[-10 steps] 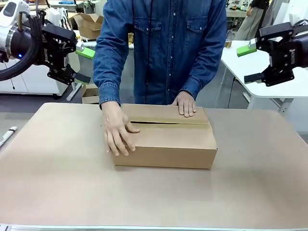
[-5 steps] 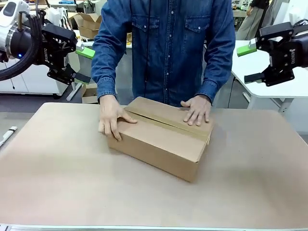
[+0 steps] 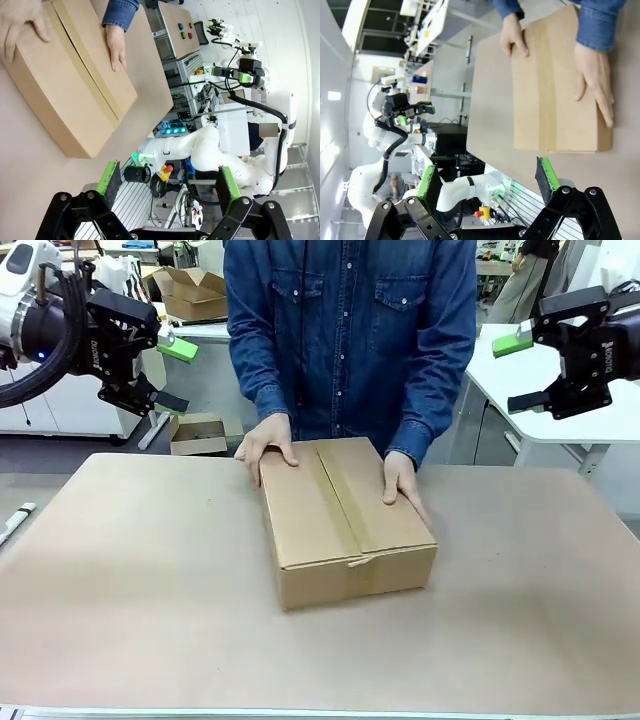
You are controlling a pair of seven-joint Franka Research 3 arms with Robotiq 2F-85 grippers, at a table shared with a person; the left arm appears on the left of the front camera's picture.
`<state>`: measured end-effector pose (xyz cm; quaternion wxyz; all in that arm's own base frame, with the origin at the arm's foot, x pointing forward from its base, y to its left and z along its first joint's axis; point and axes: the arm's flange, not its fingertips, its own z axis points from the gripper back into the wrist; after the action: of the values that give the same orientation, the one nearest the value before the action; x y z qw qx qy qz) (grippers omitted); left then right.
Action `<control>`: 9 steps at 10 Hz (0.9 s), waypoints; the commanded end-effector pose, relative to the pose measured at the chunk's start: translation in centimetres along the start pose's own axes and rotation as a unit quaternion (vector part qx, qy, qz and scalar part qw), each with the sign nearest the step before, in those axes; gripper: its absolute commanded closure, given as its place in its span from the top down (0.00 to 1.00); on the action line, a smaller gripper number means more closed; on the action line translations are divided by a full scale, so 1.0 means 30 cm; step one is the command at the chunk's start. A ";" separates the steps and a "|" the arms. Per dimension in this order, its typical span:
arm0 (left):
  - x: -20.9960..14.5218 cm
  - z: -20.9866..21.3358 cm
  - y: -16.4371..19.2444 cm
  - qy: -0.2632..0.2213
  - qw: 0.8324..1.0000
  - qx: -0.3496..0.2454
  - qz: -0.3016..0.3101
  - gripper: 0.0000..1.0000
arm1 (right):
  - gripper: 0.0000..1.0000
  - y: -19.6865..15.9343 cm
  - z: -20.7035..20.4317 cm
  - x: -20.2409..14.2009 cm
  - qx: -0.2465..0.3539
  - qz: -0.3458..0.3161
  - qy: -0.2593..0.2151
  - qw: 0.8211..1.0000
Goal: Pack the gift set into the box.
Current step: Press and hold the closed box until the human finishes sealing it.
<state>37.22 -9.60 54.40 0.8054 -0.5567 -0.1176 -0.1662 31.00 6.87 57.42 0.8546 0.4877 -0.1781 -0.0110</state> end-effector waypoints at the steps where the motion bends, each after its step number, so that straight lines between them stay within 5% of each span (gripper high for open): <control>1: -0.002 -0.001 -0.009 -0.006 1.000 -0.009 0.005 1.00 | 1.00 0.007 -0.011 0.011 0.011 0.013 -0.002 1.000; 9: -0.002 -0.001 -0.009 -0.006 1.000 -0.009 0.005 1.00 | 1.00 0.007 -0.011 0.011 0.011 0.013 -0.002 1.000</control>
<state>37.22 -9.60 54.40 0.8054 -0.5567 -0.1176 -0.1662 31.00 6.86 57.42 0.8547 0.4876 -0.1780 -0.0108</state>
